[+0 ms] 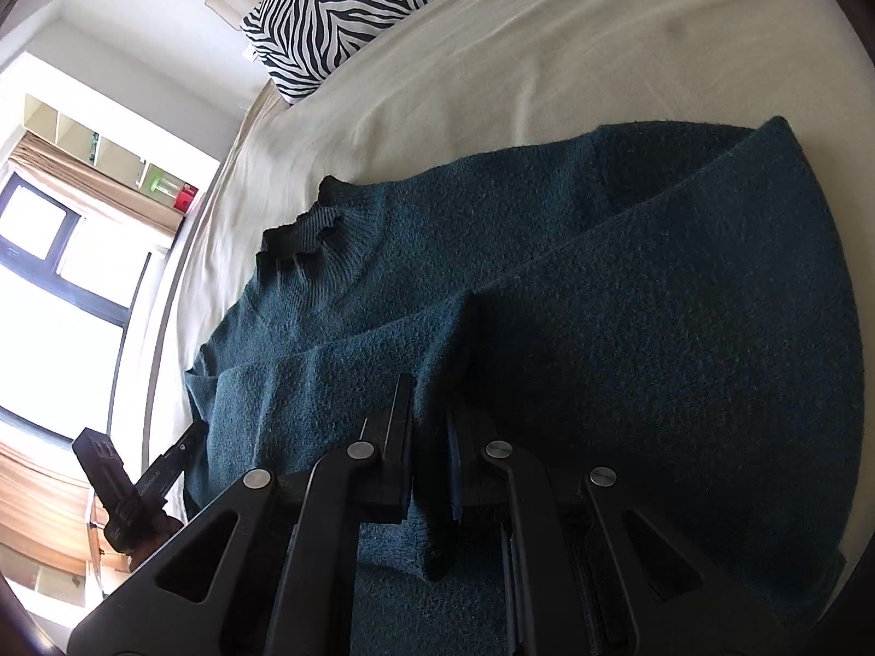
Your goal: Fold small clothes
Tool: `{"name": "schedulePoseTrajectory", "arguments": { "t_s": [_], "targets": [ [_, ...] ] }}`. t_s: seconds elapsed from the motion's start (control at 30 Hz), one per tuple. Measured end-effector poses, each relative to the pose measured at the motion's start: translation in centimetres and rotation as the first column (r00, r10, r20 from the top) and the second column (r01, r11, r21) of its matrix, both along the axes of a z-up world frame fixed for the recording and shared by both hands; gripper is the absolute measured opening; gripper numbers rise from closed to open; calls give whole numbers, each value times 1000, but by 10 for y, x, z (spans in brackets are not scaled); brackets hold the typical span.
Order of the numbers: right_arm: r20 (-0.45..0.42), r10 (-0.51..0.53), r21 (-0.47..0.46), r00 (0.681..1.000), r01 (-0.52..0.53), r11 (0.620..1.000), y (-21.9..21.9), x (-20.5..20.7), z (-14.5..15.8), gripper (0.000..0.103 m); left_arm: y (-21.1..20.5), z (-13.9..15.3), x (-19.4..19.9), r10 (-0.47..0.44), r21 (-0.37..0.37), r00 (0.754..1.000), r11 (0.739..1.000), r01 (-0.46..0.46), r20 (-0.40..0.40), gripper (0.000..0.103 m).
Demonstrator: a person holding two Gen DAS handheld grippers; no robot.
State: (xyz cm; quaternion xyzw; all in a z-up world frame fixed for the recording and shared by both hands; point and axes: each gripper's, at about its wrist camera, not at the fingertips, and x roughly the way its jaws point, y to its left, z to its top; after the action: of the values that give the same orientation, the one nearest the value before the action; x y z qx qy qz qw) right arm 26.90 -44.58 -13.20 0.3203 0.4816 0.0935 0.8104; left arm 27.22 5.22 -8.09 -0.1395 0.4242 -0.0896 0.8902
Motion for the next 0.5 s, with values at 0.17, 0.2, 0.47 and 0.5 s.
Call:
{"name": "schedulePoseTrajectory", "arguments": {
  "t_s": [0.17,0.2,0.47,0.5],
  "targets": [
    [-9,-91,-27,996,90,996,-11,-11,11,11,1,4,-6,2,25,1000,1000,-2,-3,20],
    [5,-117,-68,993,117,991,-13,-15,19,12,2,7,-8,13,24,1000,1000,-13,-5,20],
    [186,-69,103,980,50,993,8,-33,55,65,6,34,12,26,-41,999,999,-25,39,24],
    [193,-48,131,980,23,991,16,-31,53,65,2,31,22,21,-18,999,1000,-21,29,24]
  ]
}}
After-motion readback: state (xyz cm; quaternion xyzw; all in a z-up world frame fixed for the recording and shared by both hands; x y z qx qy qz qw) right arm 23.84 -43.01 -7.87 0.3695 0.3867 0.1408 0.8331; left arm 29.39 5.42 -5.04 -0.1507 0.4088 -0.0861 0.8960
